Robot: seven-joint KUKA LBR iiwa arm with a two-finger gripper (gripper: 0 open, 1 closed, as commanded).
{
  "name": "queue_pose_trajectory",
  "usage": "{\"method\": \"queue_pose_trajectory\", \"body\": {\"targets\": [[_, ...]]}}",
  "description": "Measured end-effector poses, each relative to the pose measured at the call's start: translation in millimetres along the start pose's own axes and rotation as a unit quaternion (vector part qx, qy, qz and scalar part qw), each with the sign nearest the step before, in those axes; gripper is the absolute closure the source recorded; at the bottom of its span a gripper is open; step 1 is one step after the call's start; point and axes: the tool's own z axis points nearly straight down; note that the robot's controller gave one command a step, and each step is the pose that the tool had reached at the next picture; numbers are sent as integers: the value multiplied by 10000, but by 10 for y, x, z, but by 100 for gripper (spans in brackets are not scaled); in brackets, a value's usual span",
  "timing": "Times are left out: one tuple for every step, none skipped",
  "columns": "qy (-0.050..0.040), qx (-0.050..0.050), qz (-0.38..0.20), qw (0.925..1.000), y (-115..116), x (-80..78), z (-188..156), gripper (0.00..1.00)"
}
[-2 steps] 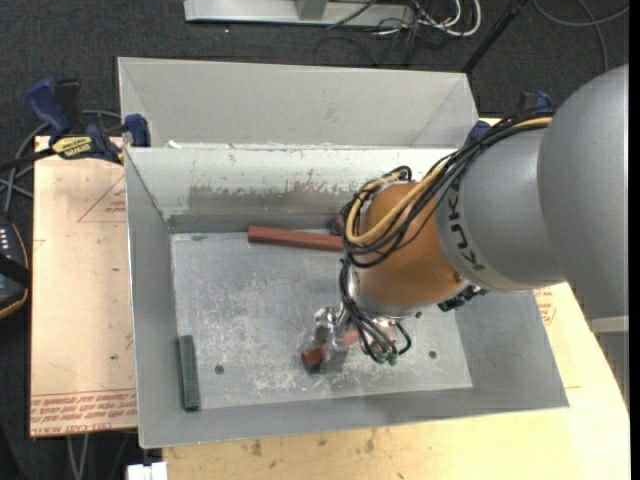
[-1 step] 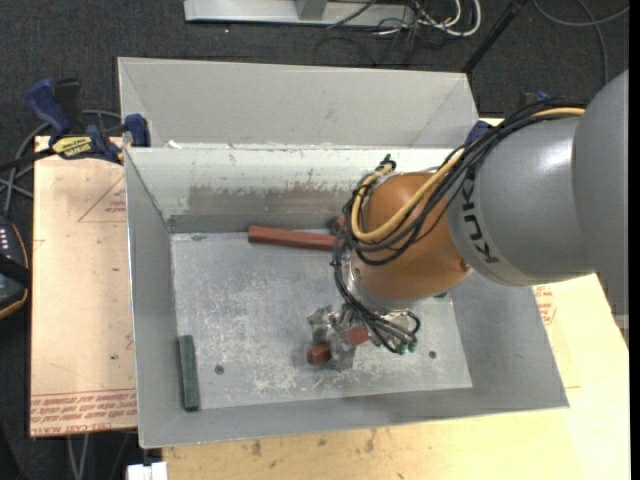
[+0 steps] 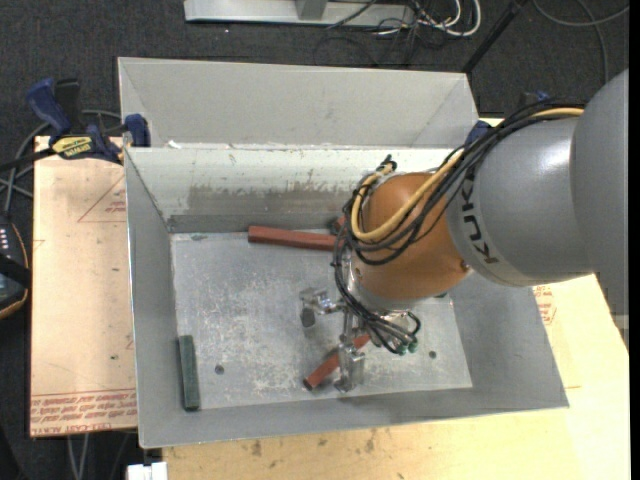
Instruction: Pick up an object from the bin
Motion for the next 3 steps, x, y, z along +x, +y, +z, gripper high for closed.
{"method": "queue_pose_trajectory", "body": {"targets": [[-12, 5, -549, 9985, 136, 28, 232, 0], [3, -1, -541, 9985, 136, 38, 233, 100], [-49, 15, -444, 9990, 102, -9, -1321, 100]]}}
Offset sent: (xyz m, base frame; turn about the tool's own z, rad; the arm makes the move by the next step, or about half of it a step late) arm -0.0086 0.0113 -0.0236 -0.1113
